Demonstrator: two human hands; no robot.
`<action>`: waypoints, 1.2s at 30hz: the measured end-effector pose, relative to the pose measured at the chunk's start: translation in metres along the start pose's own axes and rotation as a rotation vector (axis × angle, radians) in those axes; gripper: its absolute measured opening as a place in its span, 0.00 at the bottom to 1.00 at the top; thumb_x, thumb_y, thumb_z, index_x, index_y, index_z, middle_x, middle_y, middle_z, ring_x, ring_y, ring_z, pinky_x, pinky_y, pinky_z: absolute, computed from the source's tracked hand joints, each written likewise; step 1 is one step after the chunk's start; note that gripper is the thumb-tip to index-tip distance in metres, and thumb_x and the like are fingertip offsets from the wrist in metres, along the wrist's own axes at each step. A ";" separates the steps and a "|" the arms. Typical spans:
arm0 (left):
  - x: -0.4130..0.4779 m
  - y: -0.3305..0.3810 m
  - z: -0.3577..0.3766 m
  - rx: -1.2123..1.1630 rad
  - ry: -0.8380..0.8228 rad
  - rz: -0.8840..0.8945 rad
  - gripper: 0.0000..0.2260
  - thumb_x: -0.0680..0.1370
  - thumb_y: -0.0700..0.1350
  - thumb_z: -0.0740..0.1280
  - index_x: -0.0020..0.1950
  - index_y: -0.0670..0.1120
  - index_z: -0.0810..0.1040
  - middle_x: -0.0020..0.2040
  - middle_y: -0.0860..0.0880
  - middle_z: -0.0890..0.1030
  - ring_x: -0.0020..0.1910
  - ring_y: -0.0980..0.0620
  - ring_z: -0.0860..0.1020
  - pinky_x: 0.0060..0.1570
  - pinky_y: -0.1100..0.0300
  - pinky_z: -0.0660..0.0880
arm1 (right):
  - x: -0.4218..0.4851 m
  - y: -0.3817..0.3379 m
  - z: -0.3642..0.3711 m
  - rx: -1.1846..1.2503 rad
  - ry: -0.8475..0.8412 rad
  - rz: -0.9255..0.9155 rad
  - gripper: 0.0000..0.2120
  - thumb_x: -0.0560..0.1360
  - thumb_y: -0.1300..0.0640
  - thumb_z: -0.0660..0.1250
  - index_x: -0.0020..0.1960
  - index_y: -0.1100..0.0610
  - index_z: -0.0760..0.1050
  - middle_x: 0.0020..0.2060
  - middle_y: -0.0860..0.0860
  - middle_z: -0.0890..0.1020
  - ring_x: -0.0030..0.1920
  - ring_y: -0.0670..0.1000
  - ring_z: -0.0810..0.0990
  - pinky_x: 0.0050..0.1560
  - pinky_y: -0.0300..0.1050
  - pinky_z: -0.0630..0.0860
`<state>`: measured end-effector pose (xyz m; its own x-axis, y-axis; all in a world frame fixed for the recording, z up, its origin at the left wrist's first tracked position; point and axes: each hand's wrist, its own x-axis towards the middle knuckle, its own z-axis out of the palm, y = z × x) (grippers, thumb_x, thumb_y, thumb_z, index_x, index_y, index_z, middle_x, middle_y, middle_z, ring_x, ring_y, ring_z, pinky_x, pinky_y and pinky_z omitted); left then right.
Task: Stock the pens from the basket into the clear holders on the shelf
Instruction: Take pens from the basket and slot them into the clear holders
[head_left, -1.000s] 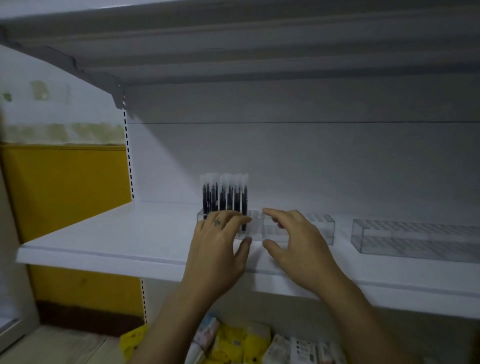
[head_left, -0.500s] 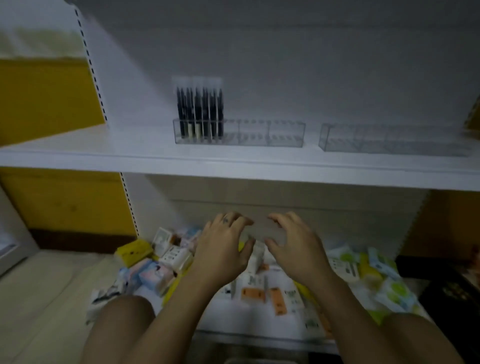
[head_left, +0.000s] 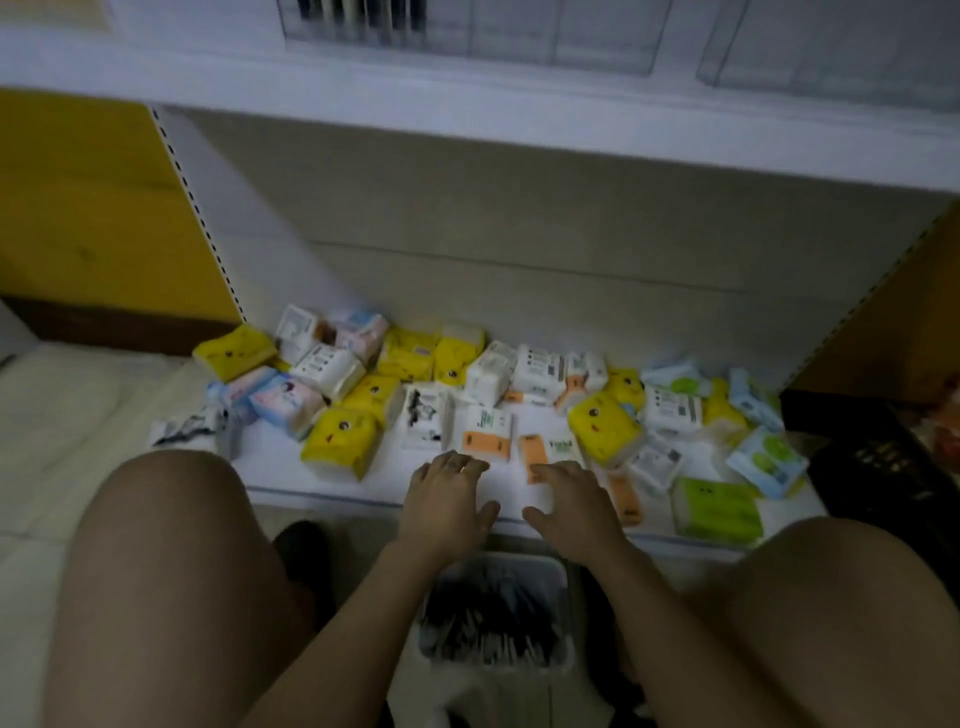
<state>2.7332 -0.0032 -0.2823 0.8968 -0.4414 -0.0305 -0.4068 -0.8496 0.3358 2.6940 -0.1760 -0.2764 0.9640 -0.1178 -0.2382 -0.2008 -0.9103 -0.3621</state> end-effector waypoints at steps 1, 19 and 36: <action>-0.003 -0.002 0.014 -0.015 -0.049 -0.019 0.25 0.77 0.57 0.62 0.73 0.51 0.66 0.71 0.50 0.69 0.72 0.48 0.63 0.68 0.53 0.62 | 0.000 0.004 0.012 0.028 -0.051 0.029 0.29 0.77 0.46 0.65 0.75 0.50 0.62 0.72 0.53 0.65 0.71 0.56 0.64 0.69 0.51 0.65; -0.014 -0.044 0.159 -0.192 -0.624 -0.336 0.16 0.78 0.50 0.63 0.64 0.46 0.73 0.60 0.44 0.77 0.57 0.44 0.75 0.53 0.54 0.75 | 0.024 0.081 0.117 0.107 -0.451 0.219 0.05 0.75 0.61 0.62 0.50 0.56 0.73 0.48 0.56 0.77 0.51 0.58 0.77 0.50 0.47 0.76; -0.014 -0.044 0.217 -0.221 -0.690 -0.337 0.11 0.77 0.46 0.64 0.54 0.40 0.76 0.51 0.42 0.79 0.51 0.42 0.77 0.46 0.53 0.74 | 0.017 0.108 0.195 0.190 -0.655 0.404 0.07 0.79 0.61 0.61 0.51 0.63 0.76 0.51 0.61 0.78 0.50 0.59 0.76 0.49 0.43 0.69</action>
<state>2.7005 -0.0227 -0.5009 0.6255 -0.3118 -0.7152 -0.0246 -0.9241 0.3814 2.6547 -0.1989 -0.4951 0.5230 -0.1136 -0.8448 -0.5966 -0.7566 -0.2676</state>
